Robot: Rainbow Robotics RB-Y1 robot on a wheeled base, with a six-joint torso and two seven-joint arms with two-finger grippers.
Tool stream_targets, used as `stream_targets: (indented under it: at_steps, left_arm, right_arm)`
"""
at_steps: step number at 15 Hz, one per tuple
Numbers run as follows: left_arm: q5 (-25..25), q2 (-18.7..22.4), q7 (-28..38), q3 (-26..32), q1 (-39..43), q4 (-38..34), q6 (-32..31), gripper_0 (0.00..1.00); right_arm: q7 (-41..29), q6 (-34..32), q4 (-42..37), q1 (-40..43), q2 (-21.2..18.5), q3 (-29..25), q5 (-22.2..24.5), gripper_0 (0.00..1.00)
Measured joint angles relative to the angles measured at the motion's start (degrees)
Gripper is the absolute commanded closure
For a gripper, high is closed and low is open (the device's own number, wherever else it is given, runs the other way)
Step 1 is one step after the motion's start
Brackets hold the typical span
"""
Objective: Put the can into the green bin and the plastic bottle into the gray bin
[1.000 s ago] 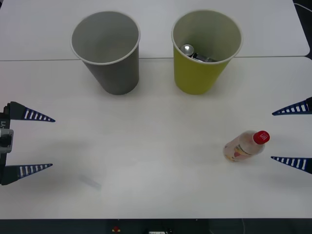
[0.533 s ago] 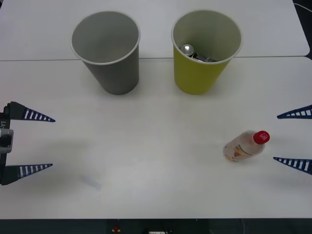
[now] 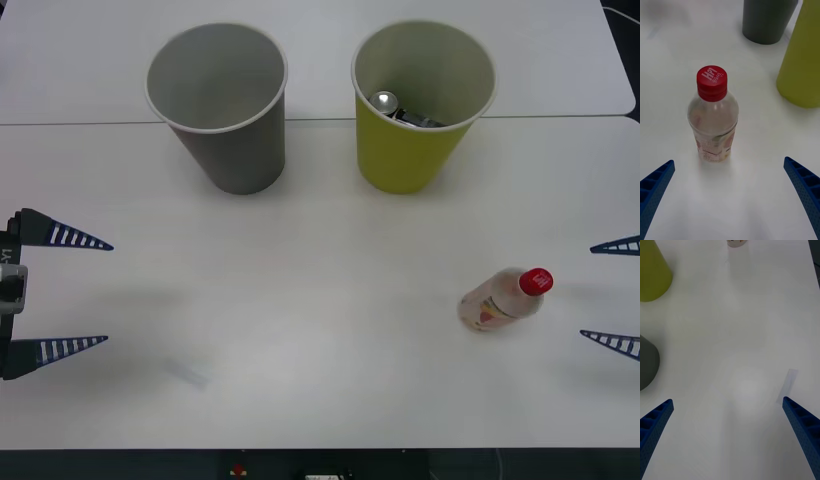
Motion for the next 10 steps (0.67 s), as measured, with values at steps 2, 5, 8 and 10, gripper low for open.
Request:
stream_targets:
  at_steps: [2,5,8,10]
  left_arm:
    - [0.0,0.0,0.0,0.0,0.0,0.0,0.0,0.0]
    - [0.0,0.0,0.0,0.0,0.0,0.0,0.0,0.0]
    - [0.0,0.0,0.0,0.0,0.0,0.0,0.0,0.0]
    - [0.0,0.0,0.0,0.0,0.0,0.0,0.0,0.0]
  right_arm:
    - [1.78,-0.74,2.11,-0.35,1.85,0.09,-0.01,0.0]
    - [2.55,-1.0,4.16,-0.52,5.65,0.22,-0.01,0.0]
    - [3.57,-1.05,6.46,-1.45,8.99,1.1,0.09,0.0]
    - [4.12,-1.01,6.64,-1.72,10.63,1.24,0.64,0.0]
